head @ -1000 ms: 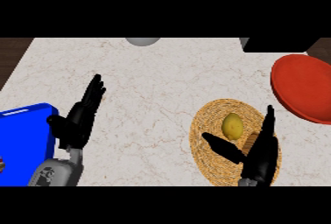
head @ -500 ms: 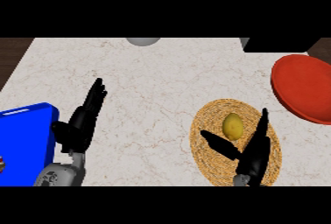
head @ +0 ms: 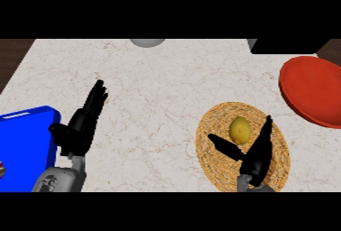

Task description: Pick the lemon from the placemat and place it in the bowl

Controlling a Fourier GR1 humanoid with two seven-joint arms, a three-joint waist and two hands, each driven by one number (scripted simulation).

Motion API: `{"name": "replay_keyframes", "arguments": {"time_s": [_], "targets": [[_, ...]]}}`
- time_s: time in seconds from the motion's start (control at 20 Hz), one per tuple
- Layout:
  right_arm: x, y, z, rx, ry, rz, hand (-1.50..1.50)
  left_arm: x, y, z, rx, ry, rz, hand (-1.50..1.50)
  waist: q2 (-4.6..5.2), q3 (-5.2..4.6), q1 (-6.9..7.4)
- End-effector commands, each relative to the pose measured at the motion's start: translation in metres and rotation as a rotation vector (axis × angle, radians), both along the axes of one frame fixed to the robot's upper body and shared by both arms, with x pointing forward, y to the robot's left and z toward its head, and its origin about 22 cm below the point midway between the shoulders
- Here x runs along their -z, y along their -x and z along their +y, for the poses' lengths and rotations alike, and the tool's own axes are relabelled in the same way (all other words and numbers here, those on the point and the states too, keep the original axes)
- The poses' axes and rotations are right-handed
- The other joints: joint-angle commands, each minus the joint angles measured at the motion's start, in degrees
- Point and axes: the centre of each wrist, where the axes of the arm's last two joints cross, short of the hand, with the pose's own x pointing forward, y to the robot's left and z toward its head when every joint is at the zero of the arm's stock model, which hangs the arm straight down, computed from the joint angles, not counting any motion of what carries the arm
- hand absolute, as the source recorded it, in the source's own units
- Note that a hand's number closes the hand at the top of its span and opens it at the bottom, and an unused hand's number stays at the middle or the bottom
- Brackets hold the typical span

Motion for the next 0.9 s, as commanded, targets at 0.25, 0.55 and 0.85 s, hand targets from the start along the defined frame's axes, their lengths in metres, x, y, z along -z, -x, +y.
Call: {"name": "replay_keyframes", "arguments": {"time_s": [0.25,0.55,0.85], "targets": [[0.016,-0.018,-0.01,-0.003,0.028,0.139,-1.5,-0.012,0.008,0.001,-0.002,0.0,-0.014,0.0,-0.03,0.0,0.1],[0.032,-0.027,0.007,-0.142,0.083,0.133,1.5,-0.016,-0.001,0.002,0.006,-0.005,0.006,0.0,0.04,0.02,0.45],[0.05,-0.022,-0.008,-0.227,0.152,0.152,1.5,-0.011,0.004,-0.002,0.012,0.005,-0.003,0.0,0.01,0.04,0.27]]}}
